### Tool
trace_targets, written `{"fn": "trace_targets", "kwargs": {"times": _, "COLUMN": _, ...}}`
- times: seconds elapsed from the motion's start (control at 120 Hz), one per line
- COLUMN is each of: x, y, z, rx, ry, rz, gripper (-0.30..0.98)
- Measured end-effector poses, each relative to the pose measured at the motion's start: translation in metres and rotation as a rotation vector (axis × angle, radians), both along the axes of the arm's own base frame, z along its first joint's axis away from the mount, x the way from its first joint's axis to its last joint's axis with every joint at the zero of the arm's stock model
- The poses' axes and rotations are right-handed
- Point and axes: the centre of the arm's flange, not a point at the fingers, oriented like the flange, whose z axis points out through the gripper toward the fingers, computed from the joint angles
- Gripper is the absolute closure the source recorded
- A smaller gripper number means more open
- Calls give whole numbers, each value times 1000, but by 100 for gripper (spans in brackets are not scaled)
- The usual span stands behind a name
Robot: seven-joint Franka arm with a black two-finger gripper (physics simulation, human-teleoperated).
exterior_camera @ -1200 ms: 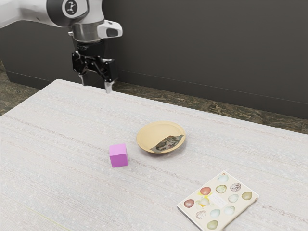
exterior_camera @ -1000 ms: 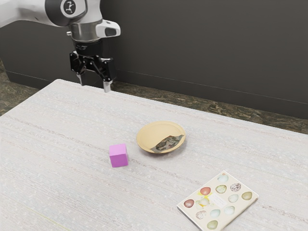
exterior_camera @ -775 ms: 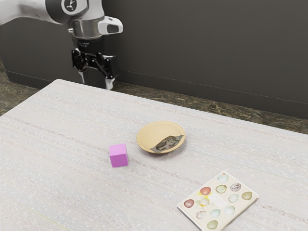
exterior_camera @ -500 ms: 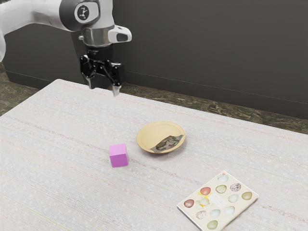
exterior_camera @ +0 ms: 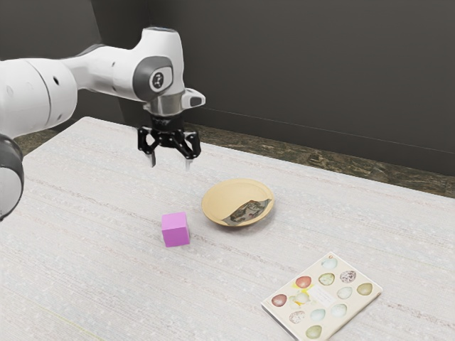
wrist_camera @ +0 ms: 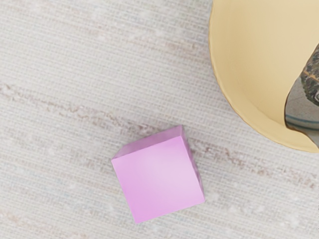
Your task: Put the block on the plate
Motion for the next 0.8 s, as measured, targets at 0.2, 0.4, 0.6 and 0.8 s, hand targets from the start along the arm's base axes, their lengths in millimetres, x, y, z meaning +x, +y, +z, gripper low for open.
{"fn": "trace_targets", "kwargs": {"times": 0.2, "x": 16, "y": -9, "z": -27, "rx": 14, "ry": -46, "rz": 92, "gripper": 0}}
{"fn": "trace_targets", "kwargs": {"times": 0.4, "x": 20, "y": -12, "z": -28, "rx": 18, "ry": -91, "rz": 187, "gripper": 0}}
{"fn": "trace_targets", "kwargs": {"times": 0.6, "x": 25, "y": -18, "z": -36, "rx": 23, "ry": -106, "rz": 276, "gripper": 0}}
{"fn": "trace_targets", "kwargs": {"times": 0.8, "x": 15, "y": -15, "z": -18, "rx": 18, "ry": -125, "rz": 347, "gripper": 0}}
